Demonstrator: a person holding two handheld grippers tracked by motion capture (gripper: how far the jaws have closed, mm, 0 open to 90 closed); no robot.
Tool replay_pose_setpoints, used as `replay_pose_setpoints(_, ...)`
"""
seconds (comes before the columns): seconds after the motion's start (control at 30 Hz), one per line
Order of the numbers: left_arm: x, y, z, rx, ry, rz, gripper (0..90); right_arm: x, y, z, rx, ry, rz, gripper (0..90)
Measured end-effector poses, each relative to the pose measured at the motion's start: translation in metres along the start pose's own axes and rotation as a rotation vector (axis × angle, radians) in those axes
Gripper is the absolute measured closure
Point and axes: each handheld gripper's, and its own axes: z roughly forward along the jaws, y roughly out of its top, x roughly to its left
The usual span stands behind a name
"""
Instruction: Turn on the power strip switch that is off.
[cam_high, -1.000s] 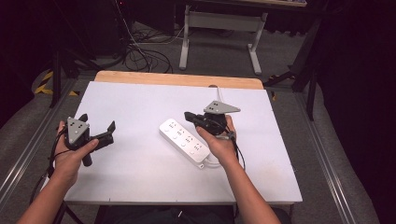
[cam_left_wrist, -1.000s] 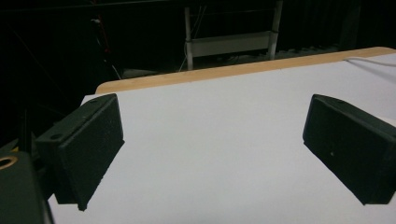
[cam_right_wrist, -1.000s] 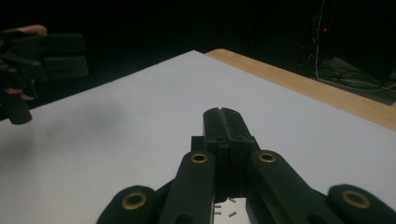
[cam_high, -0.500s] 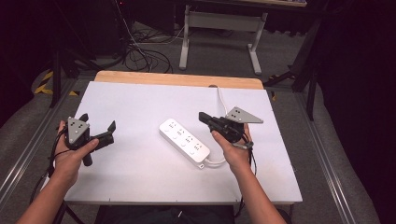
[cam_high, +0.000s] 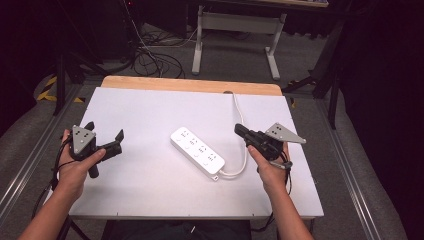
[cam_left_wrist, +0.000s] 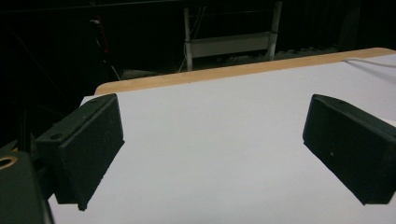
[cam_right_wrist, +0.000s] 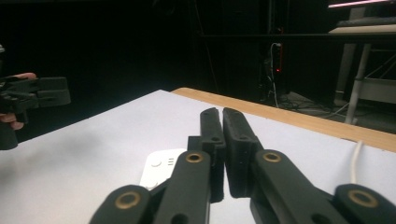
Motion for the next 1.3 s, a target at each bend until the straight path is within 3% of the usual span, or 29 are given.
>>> replay_pose_setpoints(0.2, 0.0009, -0.0002, -0.0004, -0.002, 0.004, -0.001, 5.7, -0.0018, -0.0010, -0.0019, -0.007, -0.011, 0.014, 78.1)
replay_pose_setpoints(0.27, 0.0011, -0.0001, -0.0004, -0.002, 0.004, -0.002, 5.7, -0.0015, -0.0009, -0.0014, -0.014, -0.021, 0.020, 67.2)
replay_pose_setpoints(0.43, 0.0009, -0.0001, -0.0003, -0.002, 0.003, -0.001, 5.7, -0.0042, -0.0013, -0.0021, -0.030, -0.040, 0.044, 55.5)
replay_pose_setpoints(0.53, 0.0009, -0.0001, -0.0004, -0.002, 0.004, -0.002, 5.7, -0.0062, -0.0020, -0.0016, -0.043, -0.094, 0.067, 36.6)
replay_pose_setpoints(0.67, 0.0008, -0.0001, -0.0004, -0.001, 0.003, 0.000, 5.7, -0.0085, -0.0033, -0.0010, -0.040, -0.117, 0.083, 29.2)
replay_pose_setpoints(0.97, 0.0006, -0.0001, -0.0004, 0.000, 0.000, -0.002, 5.8, -0.0083, -0.0044, 0.0005, -0.026, -0.084, 0.068, 7.3)
replay_pose_setpoints(1.3, 0.0008, 0.0000, 0.0002, 0.001, -0.001, -0.005, 5.8, -0.0103, -0.0056, -0.0003, -0.031, -0.102, 0.074, 3.6)
